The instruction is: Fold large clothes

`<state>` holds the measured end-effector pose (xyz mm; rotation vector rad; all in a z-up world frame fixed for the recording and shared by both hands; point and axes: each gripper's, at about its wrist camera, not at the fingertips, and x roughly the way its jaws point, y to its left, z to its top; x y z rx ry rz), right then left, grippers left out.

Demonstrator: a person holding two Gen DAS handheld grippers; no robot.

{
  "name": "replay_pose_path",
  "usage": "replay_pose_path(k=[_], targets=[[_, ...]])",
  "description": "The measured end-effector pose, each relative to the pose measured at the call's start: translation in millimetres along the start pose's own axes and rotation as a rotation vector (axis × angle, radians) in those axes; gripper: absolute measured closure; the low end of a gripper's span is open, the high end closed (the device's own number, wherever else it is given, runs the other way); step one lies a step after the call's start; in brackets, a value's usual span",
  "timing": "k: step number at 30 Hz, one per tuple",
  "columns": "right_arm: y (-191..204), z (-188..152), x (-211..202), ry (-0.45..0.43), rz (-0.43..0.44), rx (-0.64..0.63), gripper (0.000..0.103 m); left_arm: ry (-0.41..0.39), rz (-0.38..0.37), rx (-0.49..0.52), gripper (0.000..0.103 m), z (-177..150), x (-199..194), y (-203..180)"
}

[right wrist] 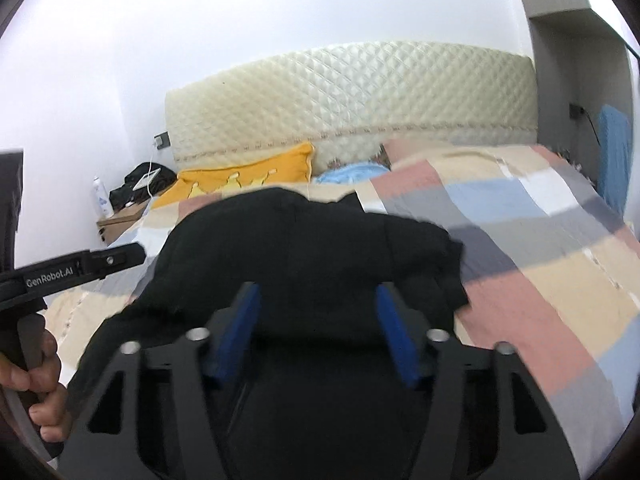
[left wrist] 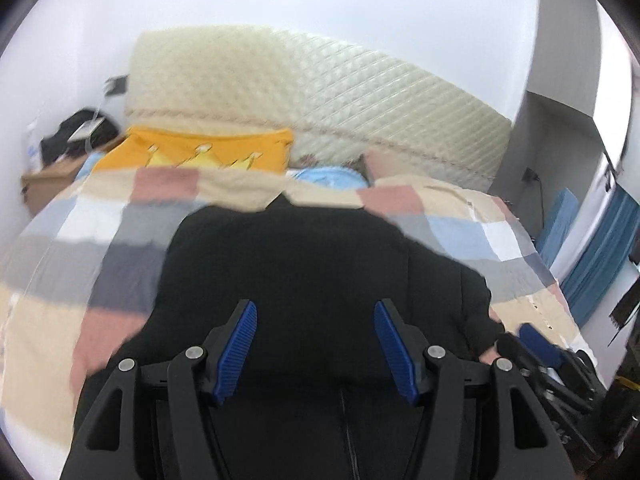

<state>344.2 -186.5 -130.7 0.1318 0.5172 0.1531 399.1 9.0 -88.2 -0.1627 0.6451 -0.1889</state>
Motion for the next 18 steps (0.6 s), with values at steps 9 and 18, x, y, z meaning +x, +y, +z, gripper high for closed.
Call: replay_pose_path(k=[9, 18], targets=[[2.1, 22.5, 107.9, -0.005, -0.057, 0.050, 0.057, 0.023, 0.021, 0.085, 0.042, 28.2, 108.5, 4.3], [-2.1, 3.6, 161.7, 0.021, -0.101, 0.000, 0.058, 0.014, 0.106, 0.150, 0.041, 11.2, 167.5, 7.3]])
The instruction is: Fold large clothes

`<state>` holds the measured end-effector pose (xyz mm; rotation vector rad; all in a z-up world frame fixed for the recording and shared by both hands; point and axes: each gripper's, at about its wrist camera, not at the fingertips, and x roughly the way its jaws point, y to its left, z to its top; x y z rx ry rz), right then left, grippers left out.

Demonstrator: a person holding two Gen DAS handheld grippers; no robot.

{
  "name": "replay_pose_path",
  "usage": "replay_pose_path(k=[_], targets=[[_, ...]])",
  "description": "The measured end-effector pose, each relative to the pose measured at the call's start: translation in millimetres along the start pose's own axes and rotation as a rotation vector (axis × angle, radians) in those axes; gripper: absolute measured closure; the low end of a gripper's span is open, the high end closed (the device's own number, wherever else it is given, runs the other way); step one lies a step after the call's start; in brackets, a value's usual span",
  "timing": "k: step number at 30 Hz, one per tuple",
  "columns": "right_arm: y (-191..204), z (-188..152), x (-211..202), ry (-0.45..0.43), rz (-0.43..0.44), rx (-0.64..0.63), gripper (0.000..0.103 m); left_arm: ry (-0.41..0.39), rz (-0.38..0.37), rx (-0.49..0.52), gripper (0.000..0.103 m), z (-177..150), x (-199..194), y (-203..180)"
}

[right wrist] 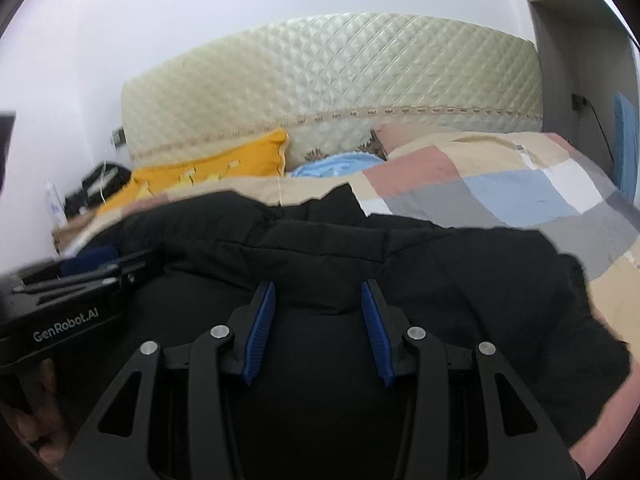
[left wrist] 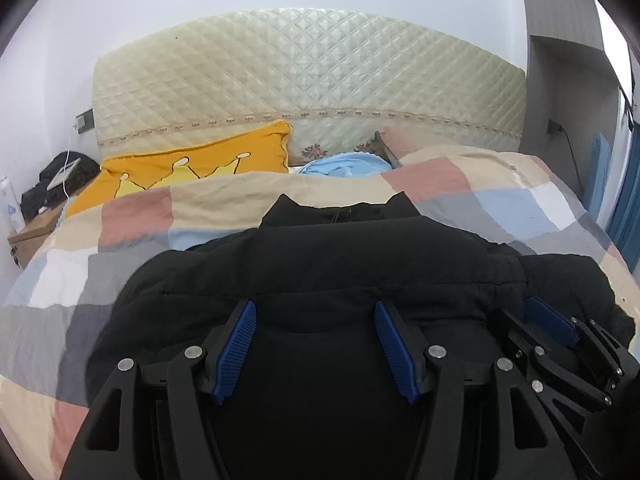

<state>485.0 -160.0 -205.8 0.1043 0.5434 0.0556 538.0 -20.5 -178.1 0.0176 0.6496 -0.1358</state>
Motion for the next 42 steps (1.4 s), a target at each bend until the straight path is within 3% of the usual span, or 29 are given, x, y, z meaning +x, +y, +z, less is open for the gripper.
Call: replay_pose_path(k=[3, 10, 18, 21, 24, 27, 34, 42], targets=[[-4.7, 1.6, 10.3, 0.020, -0.002, 0.037, 0.058, 0.027, -0.028, -0.027, 0.040, -3.3, 12.0, 6.2], [1.7, -5.6, 29.3, 0.060, -0.034, -0.004, 0.058, 0.059, -0.006, 0.001, 0.039, -12.1, 30.8, 5.9], [-2.1, -8.7, 27.2, 0.057, -0.042, -0.013, 0.057, 0.066, 0.003, 0.049, 0.038, -14.6, 25.9, 9.9], [-6.8, -8.9, 21.0, 0.050, -0.060, -0.025, 0.057, 0.055, 0.034, 0.031, 0.038, -16.3, 15.5, 27.0], [-13.6, -8.2, 13.6, 0.045, -0.075, -0.039, 0.057, 0.068, 0.000, -0.025, 0.038, -18.1, 8.1, 54.4], [-22.8, -9.1, 5.3, 0.051, -0.090, -0.039, 0.057, 0.085, 0.080, 0.003, 0.038, -21.5, 0.4, 70.3], [-74.6, -8.7, -22.3, 0.090, -0.168, 0.048, 0.057, 0.111, 0.107, -0.063, 0.038, -30.6, -37.2, 100.0], [-96.5, -14.2, -89.1, 0.068, -0.183, 0.025, 0.054, 0.045, 0.084, -0.103, 0.038, -13.3, -134.8, 112.0]])
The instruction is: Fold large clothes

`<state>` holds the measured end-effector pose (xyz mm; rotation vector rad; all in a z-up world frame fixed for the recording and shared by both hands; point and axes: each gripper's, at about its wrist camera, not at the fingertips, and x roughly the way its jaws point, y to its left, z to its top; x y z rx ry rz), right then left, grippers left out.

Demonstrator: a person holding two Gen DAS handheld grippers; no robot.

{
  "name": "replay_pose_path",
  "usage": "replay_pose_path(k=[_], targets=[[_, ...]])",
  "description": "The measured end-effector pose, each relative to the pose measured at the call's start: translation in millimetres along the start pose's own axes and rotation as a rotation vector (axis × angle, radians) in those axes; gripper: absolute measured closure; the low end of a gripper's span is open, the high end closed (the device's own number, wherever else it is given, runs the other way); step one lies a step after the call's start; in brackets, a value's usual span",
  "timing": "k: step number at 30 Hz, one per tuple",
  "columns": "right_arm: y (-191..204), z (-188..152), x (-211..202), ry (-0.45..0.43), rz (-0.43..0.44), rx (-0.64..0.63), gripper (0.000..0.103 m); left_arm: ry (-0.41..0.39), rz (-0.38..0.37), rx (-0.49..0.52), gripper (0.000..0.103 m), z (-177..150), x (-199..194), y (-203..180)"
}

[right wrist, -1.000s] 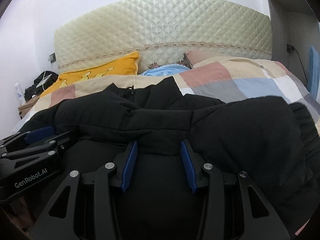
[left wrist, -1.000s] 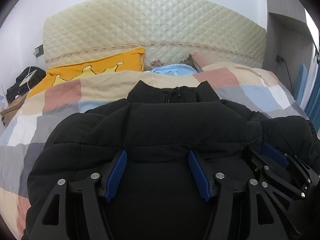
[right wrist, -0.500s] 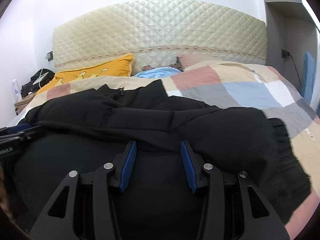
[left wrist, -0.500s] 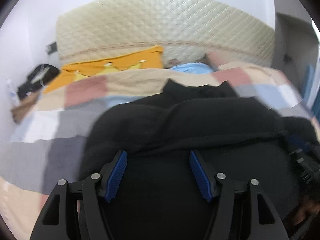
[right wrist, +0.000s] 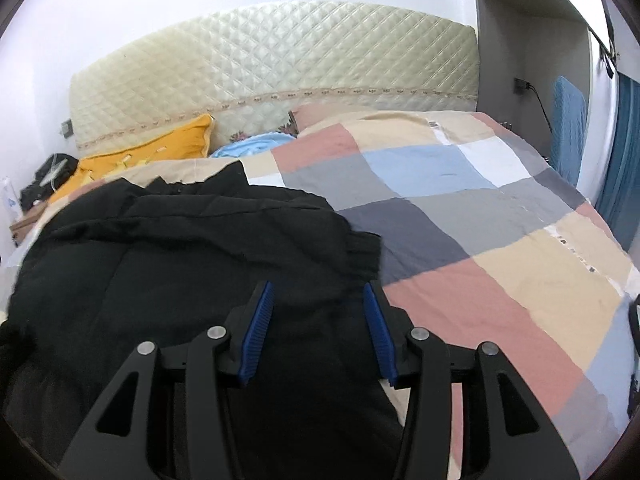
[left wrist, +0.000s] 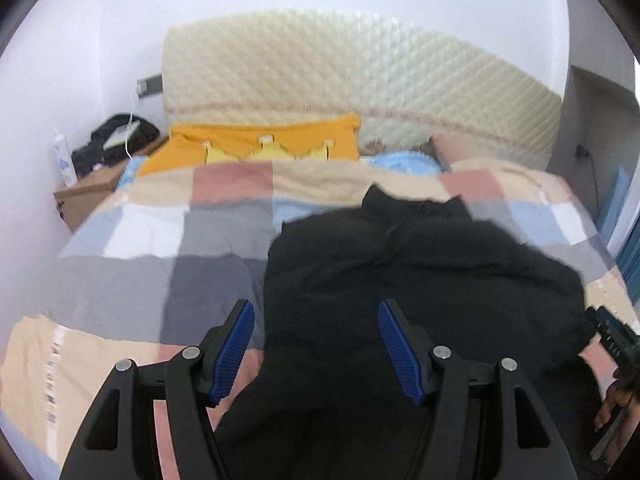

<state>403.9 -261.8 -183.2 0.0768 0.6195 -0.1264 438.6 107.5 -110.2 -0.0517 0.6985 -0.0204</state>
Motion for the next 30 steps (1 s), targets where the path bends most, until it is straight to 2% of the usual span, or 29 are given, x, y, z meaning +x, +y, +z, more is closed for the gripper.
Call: replay_pose_path(k=[5, 9, 13, 18, 22, 25, 30], targets=[[-5.0, 12.7, -54.8, -0.051, 0.032, 0.024, 0.054, -0.082, -0.017, -0.011, 0.038, 13.8, -73.5, -6.8], [-0.7, 32.0, -118.7, -0.136, 0.126, 0.056, 0.054, -0.118, -0.038, 0.010, 0.038, 17.5, -128.5, -24.8], [5.1, 62.8, -187.8, -0.228, 0.188, 0.063, 0.053, -0.171, -0.016, 0.061, 0.038, 28.3, -186.6, -46.0], [14.9, 81.3, -261.5, -0.276, 0.207, 0.064, 0.045, -0.206, -0.094, 0.039, 0.038, 31.6, -256.4, -69.9], [19.6, 64.6, -304.0, -0.287, 0.246, 0.045, 0.045, -0.258, -0.191, 0.073, 0.038, 2.1, -300.9, -88.6], [18.9, 39.9, -314.5, -0.261, 0.278, 0.040, 0.045, -0.261, -0.205, 0.100, 0.038, -33.0, -312.0, -96.3], [9.4, -13.2, -315.8, -0.183, 0.304, 0.066, 0.045, -0.170, -0.234, 0.094, 0.038, -88.1, -304.2, -98.9]])
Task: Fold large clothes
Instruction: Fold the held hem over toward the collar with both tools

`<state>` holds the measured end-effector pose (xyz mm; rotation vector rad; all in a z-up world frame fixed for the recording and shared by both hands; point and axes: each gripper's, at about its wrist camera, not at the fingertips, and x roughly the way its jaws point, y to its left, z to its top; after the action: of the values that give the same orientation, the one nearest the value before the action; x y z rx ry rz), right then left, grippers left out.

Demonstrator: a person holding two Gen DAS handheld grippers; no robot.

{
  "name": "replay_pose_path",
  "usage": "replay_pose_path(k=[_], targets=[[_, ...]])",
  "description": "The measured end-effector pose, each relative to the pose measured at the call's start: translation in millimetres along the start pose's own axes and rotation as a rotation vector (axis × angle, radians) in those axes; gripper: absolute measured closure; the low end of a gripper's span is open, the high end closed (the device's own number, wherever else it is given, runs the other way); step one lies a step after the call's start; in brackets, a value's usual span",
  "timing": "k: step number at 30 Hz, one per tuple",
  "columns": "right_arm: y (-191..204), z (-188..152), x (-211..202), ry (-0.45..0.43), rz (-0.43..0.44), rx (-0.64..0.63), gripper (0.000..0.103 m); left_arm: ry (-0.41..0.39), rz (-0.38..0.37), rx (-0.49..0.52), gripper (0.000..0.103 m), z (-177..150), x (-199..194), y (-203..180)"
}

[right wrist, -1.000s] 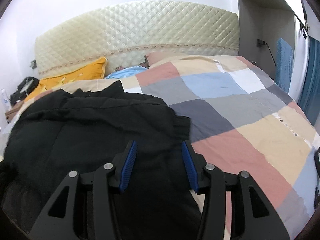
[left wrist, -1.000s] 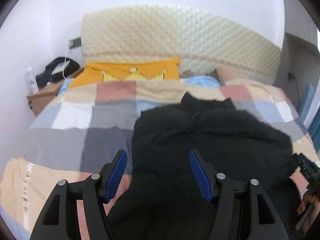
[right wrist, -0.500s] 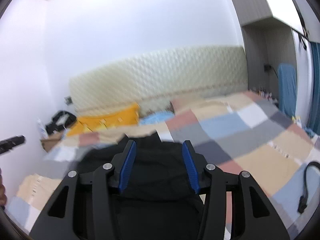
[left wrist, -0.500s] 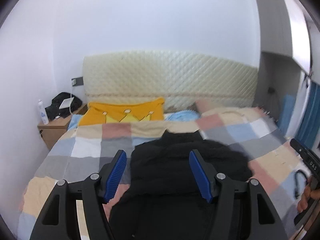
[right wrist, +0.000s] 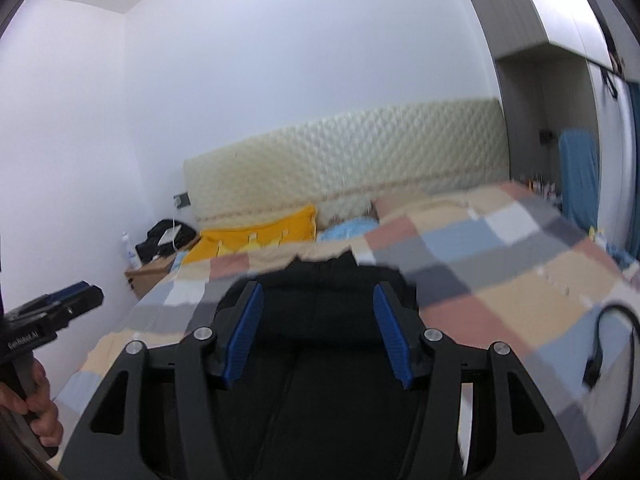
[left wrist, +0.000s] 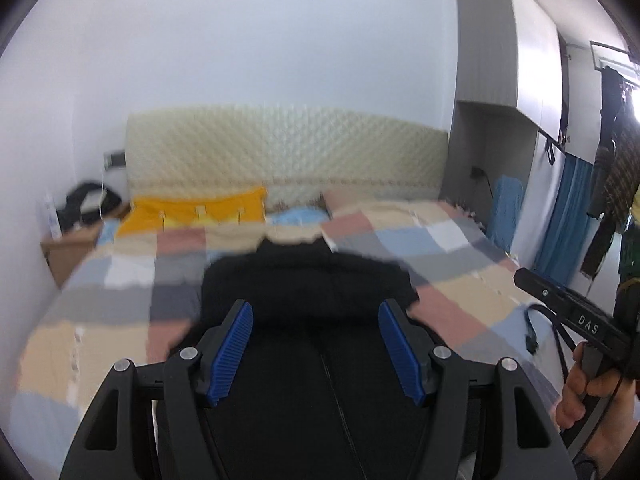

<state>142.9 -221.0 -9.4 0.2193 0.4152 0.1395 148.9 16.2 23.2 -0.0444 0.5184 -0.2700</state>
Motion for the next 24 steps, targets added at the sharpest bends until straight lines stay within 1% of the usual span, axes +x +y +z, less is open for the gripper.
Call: replay_pose_path(k=[2, 4, 7, 9, 11, 13, 14, 15, 18, 19, 20, 22, 23, 24], targets=[[-10.0, -18.3, -3.2, 0.061, 0.001, 0.041, 0.045, 0.038, -0.016, -0.026, 0.038, -20.3, -0.6, 2.1], [-19.2, -35.1, -7.0, 0.099, 0.024, 0.085, 0.045, 0.067, -0.034, -0.044, 0.038, -34.5, -0.6, 4.7], [-33.1, -56.5, -5.8, 0.144, 0.011, 0.125, 0.045, 0.115, -0.055, -0.088, 0.038, -54.0, 4.0, 13.3], [-42.2, -68.8, -1.0, 0.178, -0.004, 0.135, 0.044, 0.155, -0.048, -0.109, 0.038, -66.1, 8.6, 22.8], [-52.3, -81.1, 10.7, 0.242, -0.013, 0.149, 0.044, 0.194, -0.022, -0.124, 0.038, -75.5, 12.8, 35.2], [-64.9, -91.6, 19.0, 0.291, -0.012, 0.187, 0.044, 0.225, -0.007, -0.141, 0.038, -81.3, 15.5, 47.8], [-73.9, -97.1, 22.5, 0.309, 0.003, 0.227, 0.044, 0.249, -0.005, -0.144, 0.038, -82.5, 18.2, 57.2], [-83.4, -102.0, 27.5, 0.335, 0.018, 0.265, 0.044, 0.273, -0.007, -0.140, 0.038, -82.5, 21.0, 63.8], [-105.9, -110.4, 42.1, 0.407, 0.013, 0.311, 0.043, 0.353, -0.005, -0.113, 0.038, -80.2, 31.6, 83.0], [-115.2, -114.4, 49.7, 0.450, 0.021, 0.331, 0.043, 0.367, -0.002, -0.115, 0.038, -80.2, 33.7, 89.7], [-121.8, -117.7, 51.8, 0.469, 0.017, 0.351, 0.043, 0.377, 0.006, -0.132, 0.038, -81.3, 34.6, 99.2], [-137.9, -126.7, 58.0, 0.511, -0.018, 0.406, 0.037, 0.418, 0.001, -0.188, 0.038, -85.0, 39.7, 119.2], [-145.6, -133.0, 61.6, 0.540, -0.027, 0.440, 0.031, 0.453, -0.014, -0.233, 0.038, -90.1, 44.4, 132.9], [-149.0, -136.7, 64.9, 0.560, -0.020, 0.466, 0.030, 0.470, -0.021, -0.269, 0.038, -95.2, 47.3, 142.6]])
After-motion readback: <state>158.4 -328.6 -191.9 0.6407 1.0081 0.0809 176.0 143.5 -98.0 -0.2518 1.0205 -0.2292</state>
